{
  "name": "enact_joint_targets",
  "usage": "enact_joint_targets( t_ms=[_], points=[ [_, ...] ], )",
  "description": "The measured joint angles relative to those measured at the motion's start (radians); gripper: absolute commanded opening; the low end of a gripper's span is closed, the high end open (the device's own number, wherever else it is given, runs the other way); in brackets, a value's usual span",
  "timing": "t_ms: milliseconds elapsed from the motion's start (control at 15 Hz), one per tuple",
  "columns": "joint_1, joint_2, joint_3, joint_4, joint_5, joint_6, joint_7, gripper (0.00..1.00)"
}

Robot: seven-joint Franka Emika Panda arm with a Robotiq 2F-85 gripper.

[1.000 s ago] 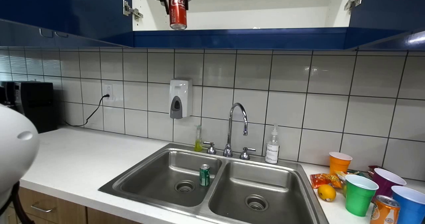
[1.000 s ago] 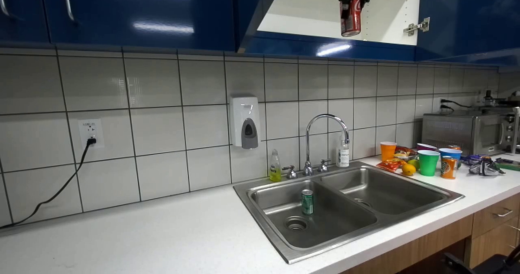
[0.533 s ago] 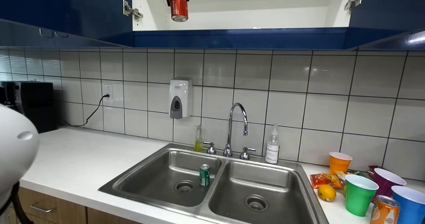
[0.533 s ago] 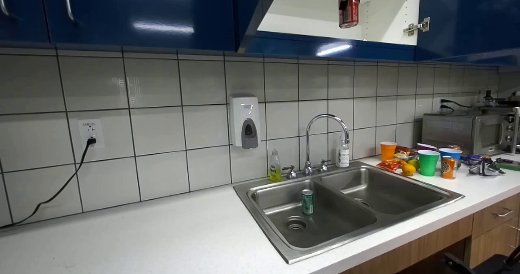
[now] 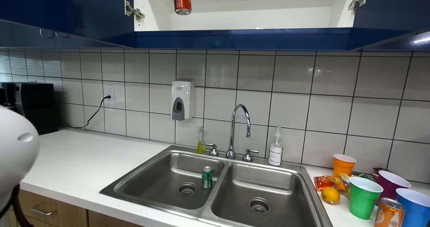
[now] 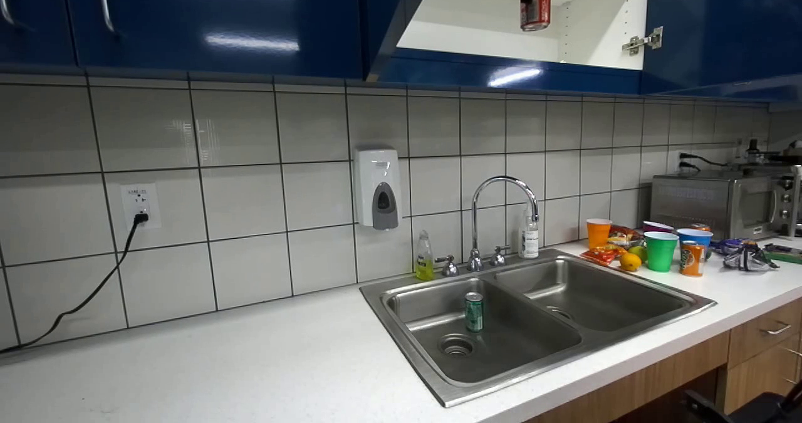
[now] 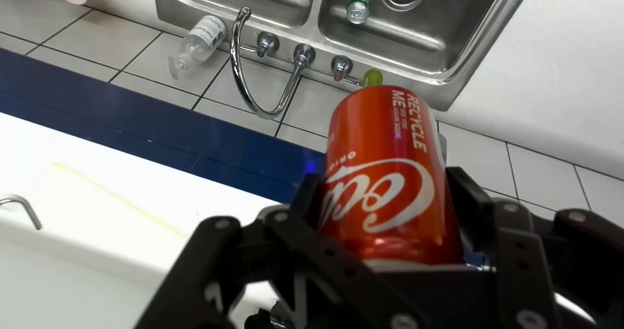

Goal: Move the Cola can to the open cabinet

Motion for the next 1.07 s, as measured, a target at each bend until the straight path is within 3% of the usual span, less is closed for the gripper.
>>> enact_joint_targets(
  t_ms=[1067],
  points=[
    [-0.001, 0.091, -0.003, 0.105, -0.006, 0.008, 0.0, 0.41]
  ],
)
